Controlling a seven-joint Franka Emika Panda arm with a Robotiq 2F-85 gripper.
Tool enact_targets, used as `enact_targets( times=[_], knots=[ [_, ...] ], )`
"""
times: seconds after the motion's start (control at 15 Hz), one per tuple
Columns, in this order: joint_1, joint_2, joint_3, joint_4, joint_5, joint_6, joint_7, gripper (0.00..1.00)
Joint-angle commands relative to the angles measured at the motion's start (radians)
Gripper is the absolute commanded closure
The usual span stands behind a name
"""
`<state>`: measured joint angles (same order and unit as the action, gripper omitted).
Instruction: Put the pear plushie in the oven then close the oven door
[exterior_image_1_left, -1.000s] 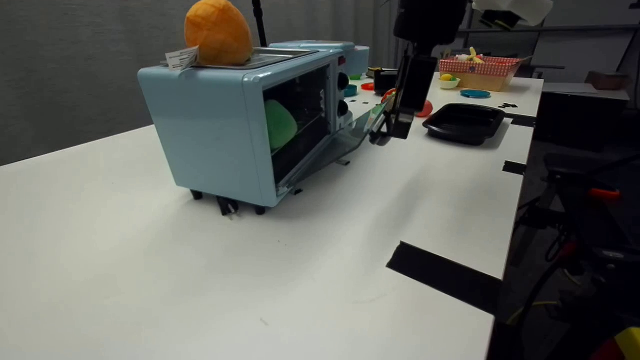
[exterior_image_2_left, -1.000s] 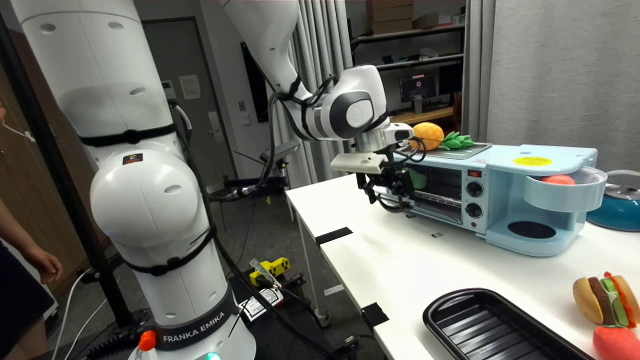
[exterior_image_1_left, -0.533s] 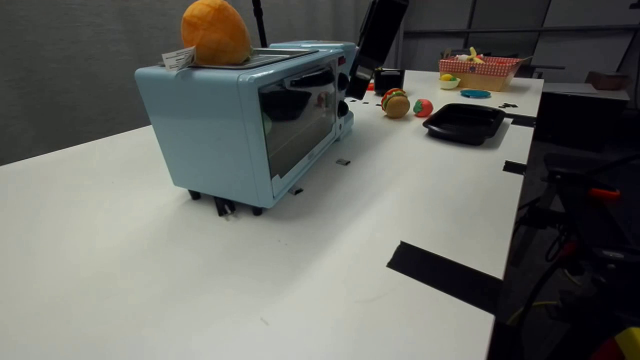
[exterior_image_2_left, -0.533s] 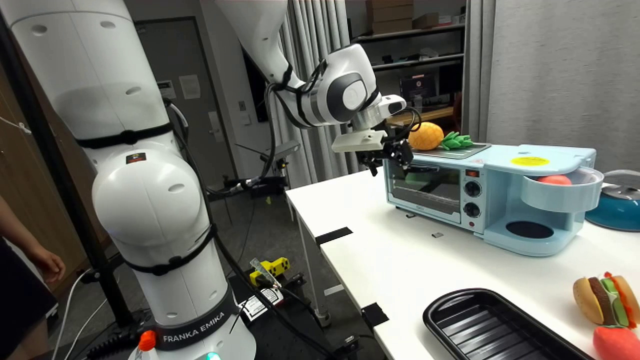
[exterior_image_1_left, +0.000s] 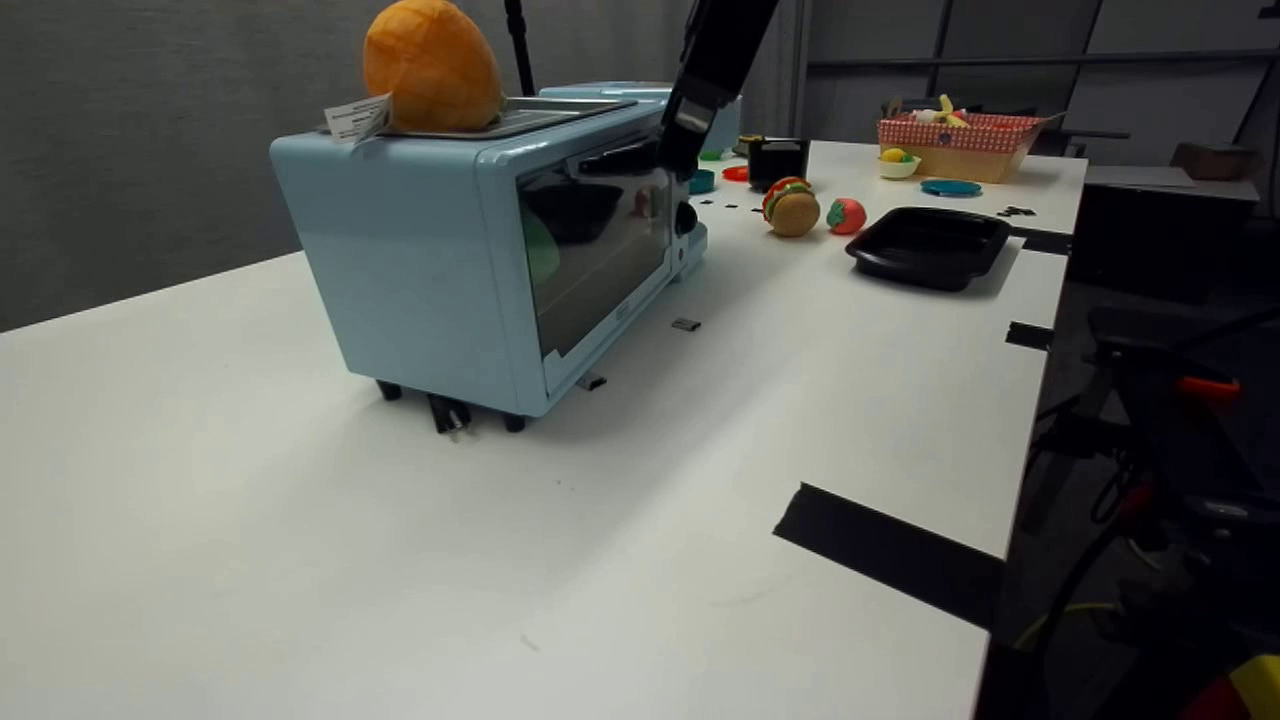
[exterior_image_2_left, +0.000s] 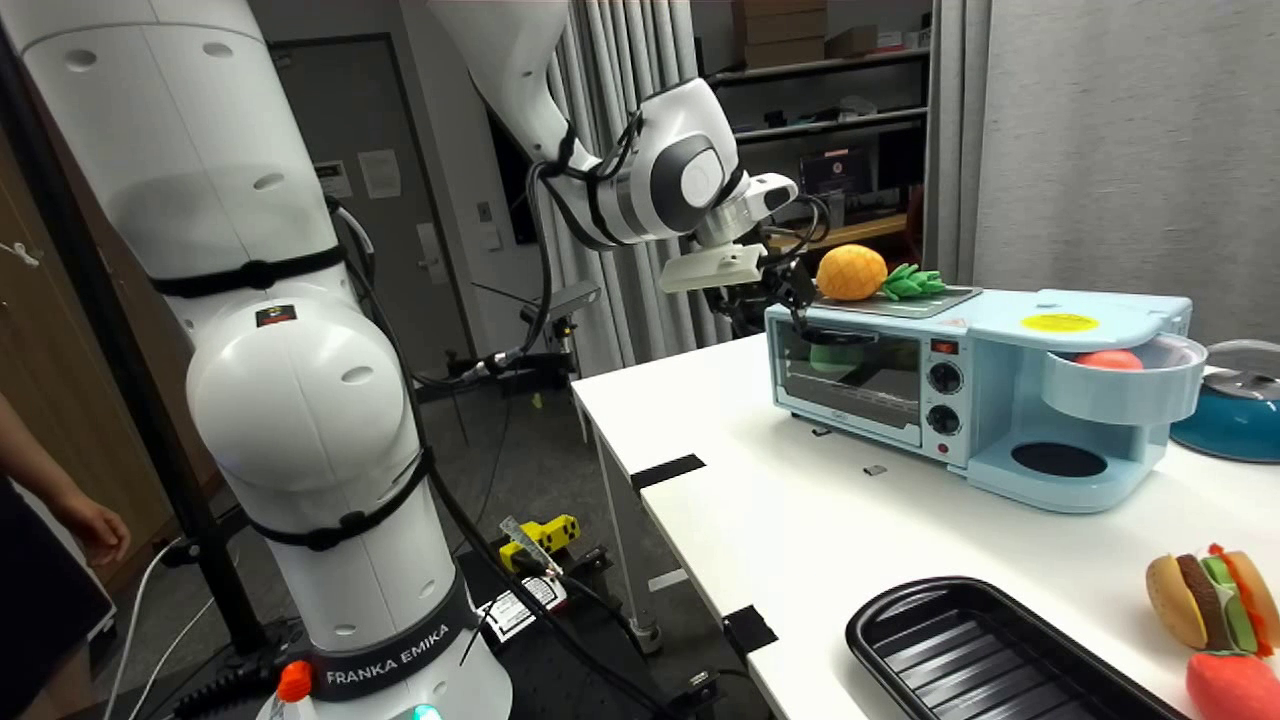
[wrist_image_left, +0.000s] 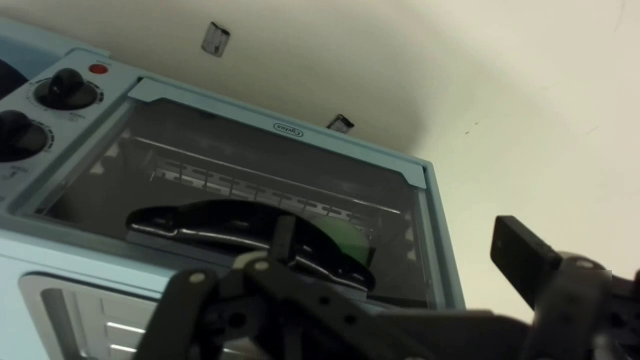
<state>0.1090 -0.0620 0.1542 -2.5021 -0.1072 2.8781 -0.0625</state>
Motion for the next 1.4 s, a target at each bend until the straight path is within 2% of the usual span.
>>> enact_targets(
  times=[0.0,1.13,1.2,1.33],
  knots=[
    [0.003,-0.019,-0.003,0.002,-0.036,0.004,0.029,0.00],
    [0.022,-0.111,-0.013,0.038,0.016,-0.010,-0.039,0.00],
    [0.011,-0.078,-0.008,0.045,-0.001,-0.002,-0.012,0.00],
    [0.012,-0.088,-0.008,0.045,-0.002,-0.002,-0.014,0.00]
  ],
)
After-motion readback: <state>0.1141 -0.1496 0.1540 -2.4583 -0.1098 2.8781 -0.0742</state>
